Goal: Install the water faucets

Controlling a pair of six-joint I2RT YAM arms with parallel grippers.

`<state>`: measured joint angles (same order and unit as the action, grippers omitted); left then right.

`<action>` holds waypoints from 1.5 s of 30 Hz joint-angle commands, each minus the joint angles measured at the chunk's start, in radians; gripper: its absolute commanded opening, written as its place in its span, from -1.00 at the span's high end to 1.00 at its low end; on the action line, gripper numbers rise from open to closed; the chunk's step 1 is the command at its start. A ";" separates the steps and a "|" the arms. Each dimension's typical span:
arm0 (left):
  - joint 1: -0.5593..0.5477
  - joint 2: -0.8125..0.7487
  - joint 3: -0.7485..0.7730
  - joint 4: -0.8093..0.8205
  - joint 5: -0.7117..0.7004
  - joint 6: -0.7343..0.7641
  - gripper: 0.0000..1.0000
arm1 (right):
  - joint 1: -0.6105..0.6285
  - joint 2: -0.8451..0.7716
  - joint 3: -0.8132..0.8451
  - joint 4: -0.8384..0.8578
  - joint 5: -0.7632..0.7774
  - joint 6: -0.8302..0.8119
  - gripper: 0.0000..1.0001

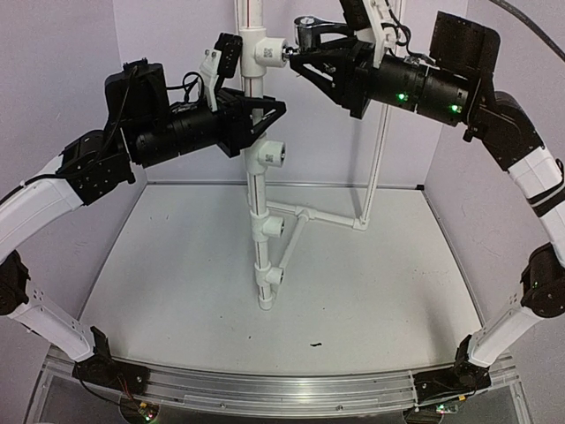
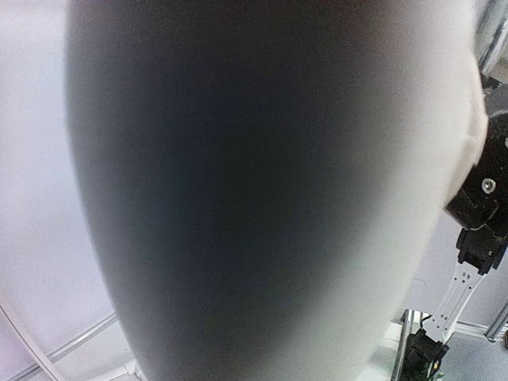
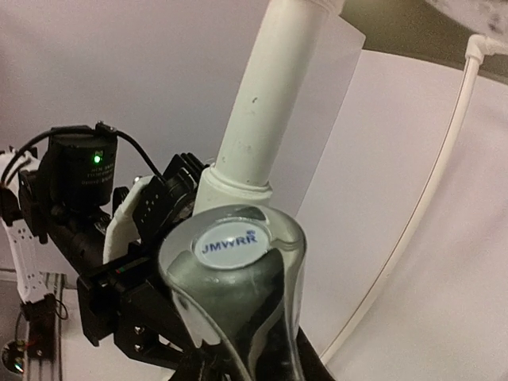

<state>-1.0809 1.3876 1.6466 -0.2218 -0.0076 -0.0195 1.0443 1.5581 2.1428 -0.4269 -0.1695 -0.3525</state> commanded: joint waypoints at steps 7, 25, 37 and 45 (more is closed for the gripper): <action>-0.027 0.032 -0.077 -0.426 -0.021 -0.076 1.00 | -0.005 -0.116 -0.153 0.252 0.183 0.696 0.35; -0.020 0.087 -0.009 -0.439 -0.081 -0.088 0.71 | -0.005 -0.625 -0.744 0.065 0.378 0.494 -0.97; -0.020 -0.016 0.031 -0.408 -0.168 -0.189 -0.98 | -0.005 -0.686 -0.834 -0.286 0.790 0.795 -0.97; -0.020 -0.315 -0.143 -0.312 -0.221 -0.232 -0.99 | -0.005 -0.607 -0.754 -0.403 0.871 0.820 -0.97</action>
<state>-1.1033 1.2361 1.5503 -0.5541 -0.1568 -0.2172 1.0389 0.9304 1.3413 -0.7635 0.6115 0.4330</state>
